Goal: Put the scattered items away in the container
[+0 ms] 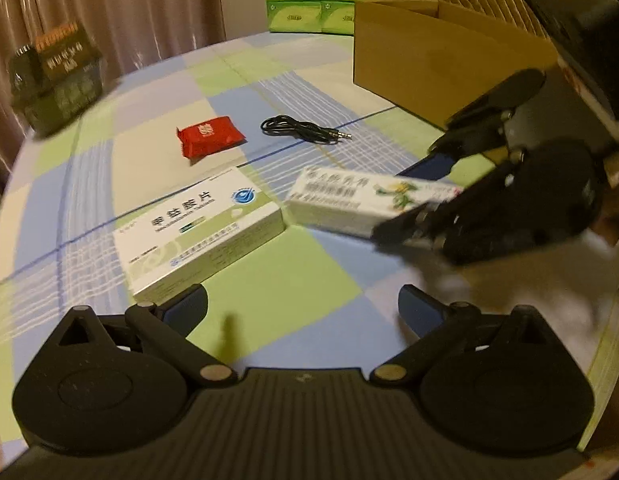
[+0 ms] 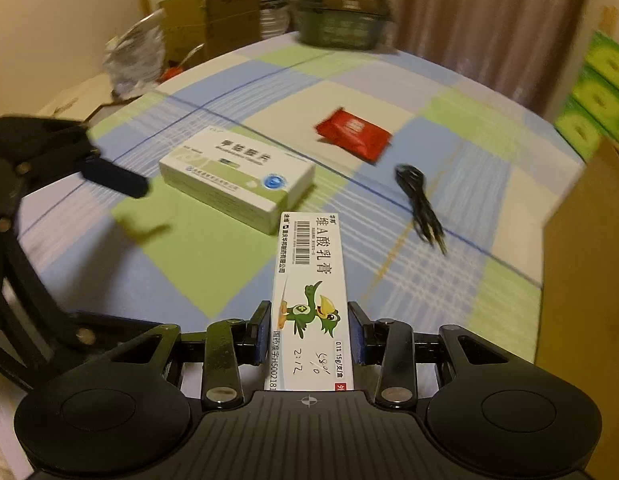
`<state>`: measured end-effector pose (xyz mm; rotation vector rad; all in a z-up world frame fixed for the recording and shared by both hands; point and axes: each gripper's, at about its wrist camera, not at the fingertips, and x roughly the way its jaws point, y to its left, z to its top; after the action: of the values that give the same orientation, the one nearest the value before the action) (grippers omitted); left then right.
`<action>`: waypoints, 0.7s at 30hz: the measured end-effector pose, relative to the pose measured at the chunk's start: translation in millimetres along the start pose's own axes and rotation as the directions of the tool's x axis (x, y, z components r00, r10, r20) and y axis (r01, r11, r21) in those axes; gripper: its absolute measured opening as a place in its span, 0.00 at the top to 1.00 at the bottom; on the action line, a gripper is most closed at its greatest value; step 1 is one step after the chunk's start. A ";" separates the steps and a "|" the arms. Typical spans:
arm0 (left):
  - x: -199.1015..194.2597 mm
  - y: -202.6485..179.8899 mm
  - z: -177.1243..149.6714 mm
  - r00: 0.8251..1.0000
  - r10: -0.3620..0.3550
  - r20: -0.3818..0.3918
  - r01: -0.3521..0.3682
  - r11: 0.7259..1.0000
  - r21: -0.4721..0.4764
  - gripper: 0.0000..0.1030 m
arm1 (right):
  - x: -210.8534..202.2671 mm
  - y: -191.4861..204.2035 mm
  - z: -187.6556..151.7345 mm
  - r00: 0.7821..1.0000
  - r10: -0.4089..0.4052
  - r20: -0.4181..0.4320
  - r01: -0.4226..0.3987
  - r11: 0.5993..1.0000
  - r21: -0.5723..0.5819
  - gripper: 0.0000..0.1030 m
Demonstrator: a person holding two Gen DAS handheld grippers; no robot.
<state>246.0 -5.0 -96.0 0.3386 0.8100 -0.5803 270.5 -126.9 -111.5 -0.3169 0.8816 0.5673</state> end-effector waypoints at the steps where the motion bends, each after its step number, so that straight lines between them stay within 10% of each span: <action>1: -1.9 2.7 -1.6 1.000 0.012 -0.002 -0.012 1.000 -0.002 0.03 | -2.8 -1.9 -2.1 1.000 -0.003 0.000 0.003 1.000 0.017 0.65; 10: 20.6 60.8 1.4 0.991 0.117 -0.057 -0.120 0.992 -0.045 0.03 | -12.5 3.6 -8.9 1.000 0.010 0.004 -0.011 1.000 0.018 0.65; 21: 30.7 50.7 6.7 0.996 -0.088 0.010 0.088 0.995 0.041 0.03 | 11.7 -1.8 8.0 1.000 -0.001 0.008 0.001 1.000 -0.009 0.65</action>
<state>297.2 21.1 -111.6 0.3374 0.8052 -0.6814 282.6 -120.6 -115.9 -0.3225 0.8714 0.5717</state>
